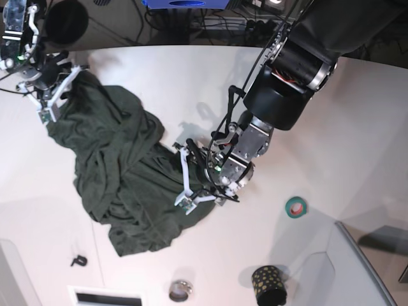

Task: Layout the t-shirt on the table in an organized manner, then fold the t-shirt properly
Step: 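Grasp the shirt edge with the left gripper near its middle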

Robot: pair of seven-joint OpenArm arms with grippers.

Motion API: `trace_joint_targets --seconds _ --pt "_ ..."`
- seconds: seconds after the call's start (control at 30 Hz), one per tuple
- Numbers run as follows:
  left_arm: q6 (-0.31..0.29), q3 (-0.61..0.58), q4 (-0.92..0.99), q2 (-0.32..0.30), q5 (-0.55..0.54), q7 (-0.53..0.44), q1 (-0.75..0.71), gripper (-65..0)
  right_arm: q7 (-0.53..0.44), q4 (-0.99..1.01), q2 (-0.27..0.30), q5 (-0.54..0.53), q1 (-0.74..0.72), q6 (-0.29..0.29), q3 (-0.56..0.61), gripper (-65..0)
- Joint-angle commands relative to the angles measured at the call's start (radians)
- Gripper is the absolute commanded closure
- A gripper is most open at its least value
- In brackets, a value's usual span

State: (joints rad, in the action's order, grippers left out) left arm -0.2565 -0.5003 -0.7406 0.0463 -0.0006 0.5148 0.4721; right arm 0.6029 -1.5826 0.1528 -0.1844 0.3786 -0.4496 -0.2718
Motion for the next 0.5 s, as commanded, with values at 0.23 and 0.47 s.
trace_joint_targets --seconds 0.23,0.47 --pt "-0.004 0.185 -0.164 0.030 -0.031 -0.012 0.058 -48.7 0.119 -0.315 0.035 -0.004 0.035 0.010 -0.008 -36.8" --pt "-0.007 0.262 -0.472 0.013 -0.410 0.238 -0.054 -48.7 0.125 -0.272 0.028 -0.007 -0.063 0.010 -0.200 -37.2"
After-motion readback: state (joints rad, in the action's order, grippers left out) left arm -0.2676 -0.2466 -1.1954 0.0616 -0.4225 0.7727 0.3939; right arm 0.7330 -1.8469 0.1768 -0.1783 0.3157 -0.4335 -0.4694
